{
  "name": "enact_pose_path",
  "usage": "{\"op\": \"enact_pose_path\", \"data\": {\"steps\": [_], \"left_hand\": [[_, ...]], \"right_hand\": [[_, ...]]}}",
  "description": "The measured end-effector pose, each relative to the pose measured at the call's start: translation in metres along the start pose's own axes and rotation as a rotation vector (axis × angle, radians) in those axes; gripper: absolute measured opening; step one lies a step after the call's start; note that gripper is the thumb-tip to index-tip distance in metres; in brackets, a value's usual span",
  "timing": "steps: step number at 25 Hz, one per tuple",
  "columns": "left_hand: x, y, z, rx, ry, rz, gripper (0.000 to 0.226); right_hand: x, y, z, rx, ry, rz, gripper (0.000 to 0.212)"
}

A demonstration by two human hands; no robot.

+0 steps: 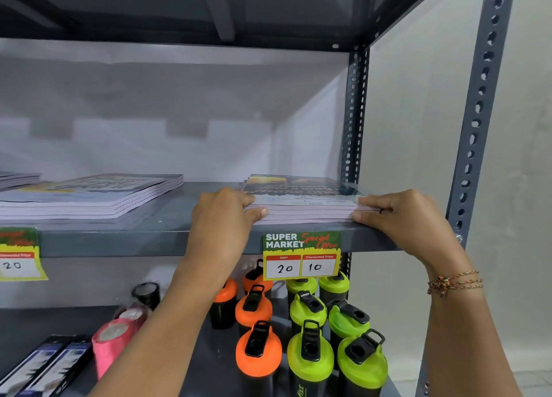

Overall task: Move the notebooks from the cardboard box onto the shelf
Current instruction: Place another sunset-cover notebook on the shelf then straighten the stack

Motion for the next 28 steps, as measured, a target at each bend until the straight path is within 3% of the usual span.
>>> {"op": "enact_pose_path", "data": {"steps": [9,19,28], "left_hand": [[0.005,0.0,0.006,0.013,0.082,0.018,0.028],[-0.004,-0.016,0.0,0.056,0.022,0.052,0.036],[0.001,-0.012,0.003,0.032,0.08,0.012,0.035]], "right_hand": [[-0.003,0.003,-0.002,-0.013,-0.008,0.008,0.036],[-0.003,0.002,-0.005,0.0,-0.016,0.0,0.039],[-0.008,0.005,-0.007,-0.005,-0.02,-0.016,0.035]]}}
Point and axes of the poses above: each hand's wrist, its own x-axis away from the middle knuckle, its own z-axis out of the back of the hand, y = z × x, the point moved 4 cm from there along -x, towards the middle knuckle, and after that the axes turned 3 degrees about -x, right-handed, at the moved point
